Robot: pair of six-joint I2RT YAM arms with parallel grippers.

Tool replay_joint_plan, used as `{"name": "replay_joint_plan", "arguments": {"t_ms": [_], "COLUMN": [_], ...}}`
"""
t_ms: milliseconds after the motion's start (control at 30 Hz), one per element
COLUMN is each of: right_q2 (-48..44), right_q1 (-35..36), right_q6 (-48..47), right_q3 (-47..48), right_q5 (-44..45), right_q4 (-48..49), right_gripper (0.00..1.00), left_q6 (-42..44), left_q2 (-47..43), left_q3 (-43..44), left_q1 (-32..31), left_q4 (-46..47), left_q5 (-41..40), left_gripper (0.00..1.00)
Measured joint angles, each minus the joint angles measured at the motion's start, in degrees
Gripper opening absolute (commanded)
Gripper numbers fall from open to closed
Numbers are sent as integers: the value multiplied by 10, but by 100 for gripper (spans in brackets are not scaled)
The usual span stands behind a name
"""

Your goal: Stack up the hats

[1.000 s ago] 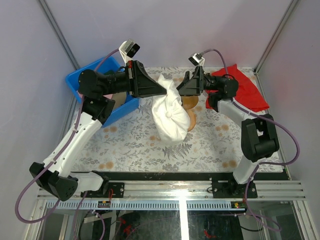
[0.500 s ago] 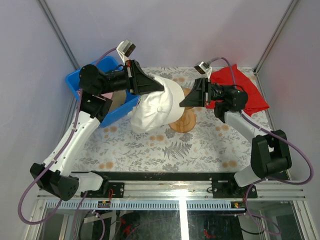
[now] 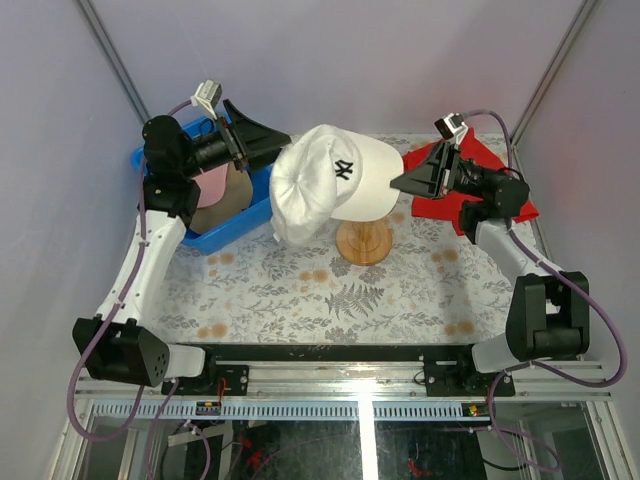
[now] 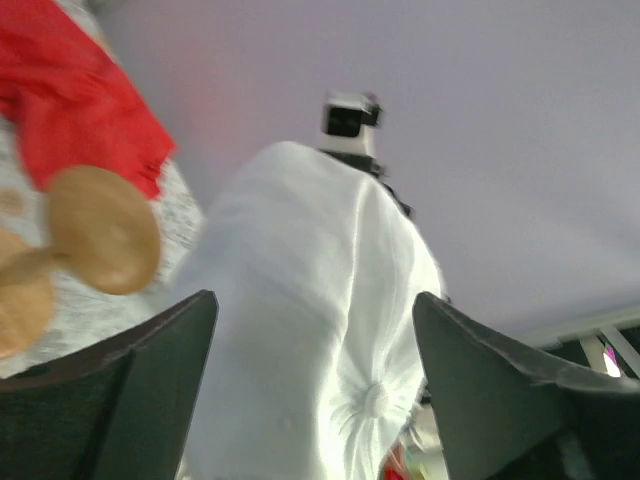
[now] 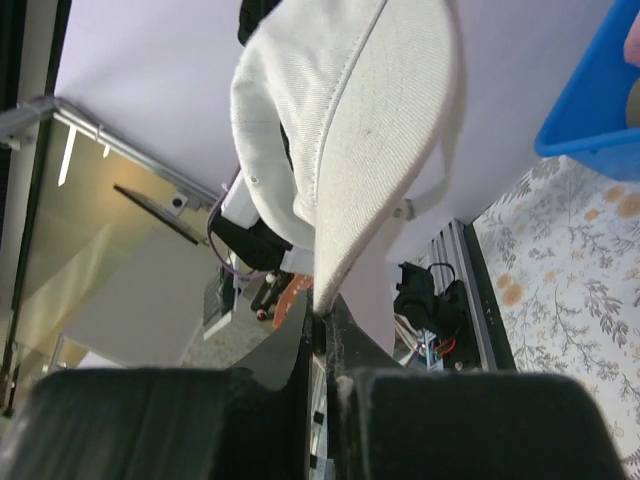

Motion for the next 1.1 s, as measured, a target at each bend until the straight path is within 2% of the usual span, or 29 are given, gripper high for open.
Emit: {"name": "replay_joint_plan", "arguments": {"t_ms": [67,233,400,600,800,1100], "right_q2": [0,0,0,5,27,22], "right_q1": [-9,-14,-24,-44,-70,-109], "right_q6": [-10,-56,-111,-174,-234,-247], "right_q3": [10,18,18,21,26,-45], "right_q5": [11,34,47,54,57,57], "right_q4": [-41,-158,-288,-405,-486,-477], "right_gripper": [0,0,0,0,0,0], "left_q6": [17,69,87,83,89,116], "left_q2": [14,12,-46,-78,-75,-66], "left_q3": [9,19,-52,-150,-175,-179], "left_q1": [31,110,141,140,140,135], "left_q4": [-42,-174,-247,-255,-256,-250], "left_q5": [-21,-119,-217,-241,-241,-235], "left_gripper": [88,90,90,90,89,87]}}
